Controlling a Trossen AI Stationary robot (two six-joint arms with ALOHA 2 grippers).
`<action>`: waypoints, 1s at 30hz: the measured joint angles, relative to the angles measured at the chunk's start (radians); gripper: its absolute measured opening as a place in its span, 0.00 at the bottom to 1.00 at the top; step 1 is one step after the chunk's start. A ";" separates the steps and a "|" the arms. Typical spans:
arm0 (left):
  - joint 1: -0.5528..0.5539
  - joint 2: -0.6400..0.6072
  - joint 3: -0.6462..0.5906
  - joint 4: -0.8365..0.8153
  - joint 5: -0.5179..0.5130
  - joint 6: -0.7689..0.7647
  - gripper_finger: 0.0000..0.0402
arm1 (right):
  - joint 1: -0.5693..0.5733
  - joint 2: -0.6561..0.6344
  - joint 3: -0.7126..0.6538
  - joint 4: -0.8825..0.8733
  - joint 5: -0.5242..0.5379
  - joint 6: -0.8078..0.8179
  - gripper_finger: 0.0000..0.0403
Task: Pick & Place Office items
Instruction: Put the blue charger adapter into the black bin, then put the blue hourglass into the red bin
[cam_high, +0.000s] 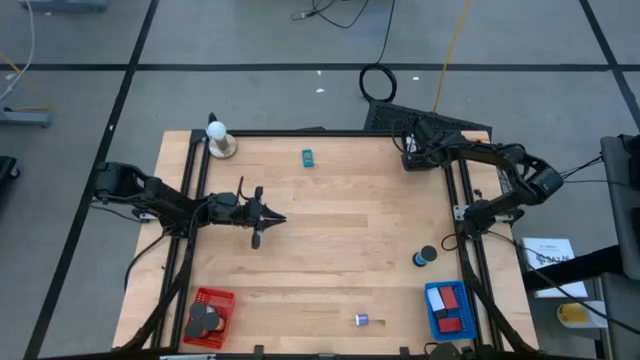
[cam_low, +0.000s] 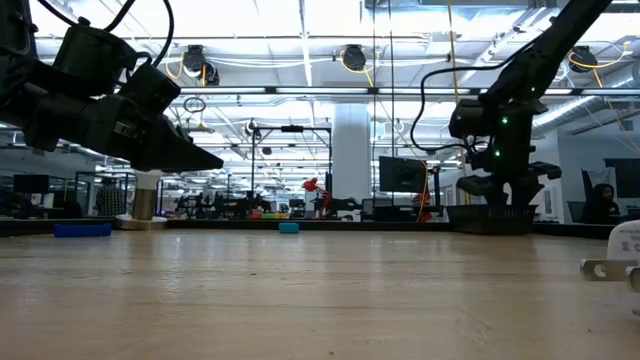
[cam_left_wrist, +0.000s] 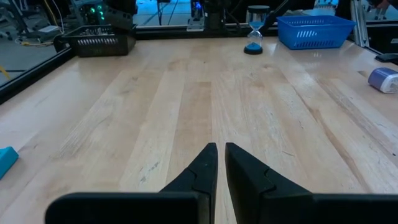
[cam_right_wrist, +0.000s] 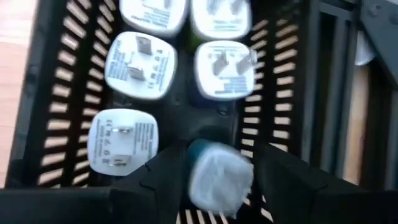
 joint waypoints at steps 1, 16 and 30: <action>0.000 0.000 0.000 0.000 0.000 0.000 0.10 | 0.000 -0.002 0.000 -0.001 0.002 0.000 0.45; 0.000 0.000 0.000 0.000 0.000 -0.007 0.10 | 0.054 -0.292 0.001 -0.144 -0.030 -0.047 0.41; 0.000 0.000 0.000 -0.024 0.000 -0.023 0.10 | 0.947 -0.554 0.031 -0.577 0.058 0.541 0.02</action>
